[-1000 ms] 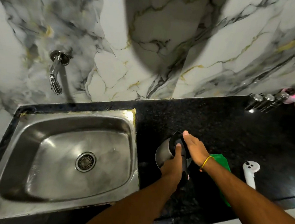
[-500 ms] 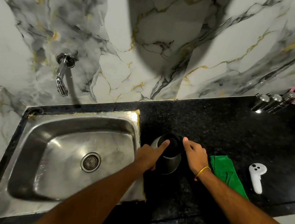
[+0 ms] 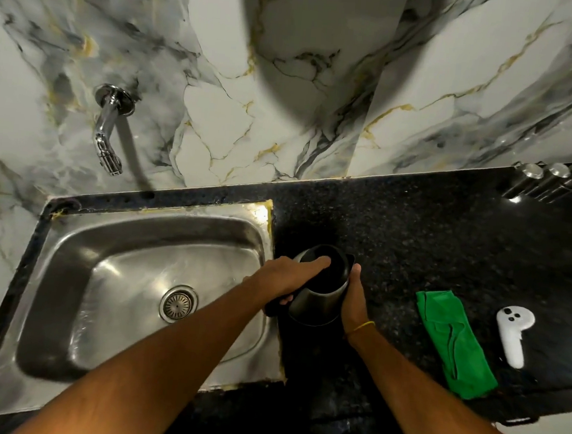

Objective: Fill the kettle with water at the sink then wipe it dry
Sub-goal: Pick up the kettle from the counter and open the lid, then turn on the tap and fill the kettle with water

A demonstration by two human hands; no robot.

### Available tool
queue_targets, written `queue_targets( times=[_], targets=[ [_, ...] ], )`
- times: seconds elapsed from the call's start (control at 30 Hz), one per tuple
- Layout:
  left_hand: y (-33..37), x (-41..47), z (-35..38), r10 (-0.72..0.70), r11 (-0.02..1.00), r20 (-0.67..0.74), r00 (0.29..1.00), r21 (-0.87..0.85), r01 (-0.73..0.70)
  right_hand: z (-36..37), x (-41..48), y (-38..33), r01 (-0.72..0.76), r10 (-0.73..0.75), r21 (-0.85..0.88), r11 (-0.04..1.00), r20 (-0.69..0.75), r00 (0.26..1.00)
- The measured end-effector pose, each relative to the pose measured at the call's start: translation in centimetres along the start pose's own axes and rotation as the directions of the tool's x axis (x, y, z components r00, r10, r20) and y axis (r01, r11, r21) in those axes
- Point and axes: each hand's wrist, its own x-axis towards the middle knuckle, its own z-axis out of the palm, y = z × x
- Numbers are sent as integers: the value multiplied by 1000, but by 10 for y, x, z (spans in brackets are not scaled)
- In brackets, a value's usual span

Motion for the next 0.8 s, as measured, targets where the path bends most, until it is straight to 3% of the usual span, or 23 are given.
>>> queue_targets(
  times=[0.2, 0.37, 0.57, 0.7, 0.8],
  targets=[
    [-13, 1, -19, -14, 1000, 82, 997, -24, 16, 9, 6, 21, 1, -1, -5, 1000, -25, 1000],
    [-40, -11, -62, 94, 961, 195, 976, -274, -38, 25, 25, 50, -33, 31, -87, 996, -24, 999],
    [-94, -26, -115, 181, 891, -132, 975, -398, -219, 105, -20, 46, -46, 56, -159, 986, 59, 997],
    [-158, -27, -151, 178, 781, -175, 968, -574, -247, 153, -38, 46, 56, -23, -210, 976, 160, 987],
    [-201, -27, -179, 159, 745, -236, 959, -609, -274, 178, -21, 56, 201, -122, -321, 926, 250, 960]
  ],
)
